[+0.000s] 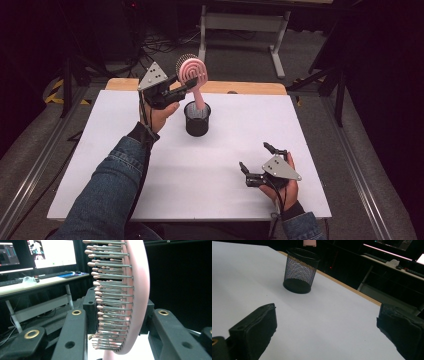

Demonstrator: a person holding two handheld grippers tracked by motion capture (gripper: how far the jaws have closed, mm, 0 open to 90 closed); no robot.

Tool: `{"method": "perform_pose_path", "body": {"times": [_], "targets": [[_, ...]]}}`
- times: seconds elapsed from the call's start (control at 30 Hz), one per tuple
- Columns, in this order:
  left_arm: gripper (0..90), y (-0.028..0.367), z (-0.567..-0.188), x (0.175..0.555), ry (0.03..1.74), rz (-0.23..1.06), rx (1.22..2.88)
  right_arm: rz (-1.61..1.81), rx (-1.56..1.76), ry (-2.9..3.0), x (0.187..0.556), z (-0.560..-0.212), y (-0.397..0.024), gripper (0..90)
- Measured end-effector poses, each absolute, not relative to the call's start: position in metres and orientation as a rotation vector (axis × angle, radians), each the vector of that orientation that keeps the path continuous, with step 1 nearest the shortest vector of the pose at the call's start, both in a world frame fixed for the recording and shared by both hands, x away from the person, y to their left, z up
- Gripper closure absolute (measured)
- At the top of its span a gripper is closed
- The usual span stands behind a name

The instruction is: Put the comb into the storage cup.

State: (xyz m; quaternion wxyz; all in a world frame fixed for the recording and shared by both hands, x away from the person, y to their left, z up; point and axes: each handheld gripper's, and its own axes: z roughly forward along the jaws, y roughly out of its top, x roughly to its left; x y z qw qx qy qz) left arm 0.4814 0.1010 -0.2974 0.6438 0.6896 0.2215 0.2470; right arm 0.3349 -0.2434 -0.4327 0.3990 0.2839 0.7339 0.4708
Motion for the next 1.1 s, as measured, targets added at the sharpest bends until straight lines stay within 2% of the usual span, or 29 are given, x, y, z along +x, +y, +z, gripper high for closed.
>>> {"method": "perform_pose_path", "body": {"times": [1.1], "targets": [[63.6, 0.095, -0.322, 0.5, 0.575, 0.537, 1.615, 1.191, 0.707, 1.876, 0.335, -0.434, -0.241, 3.6]]}}
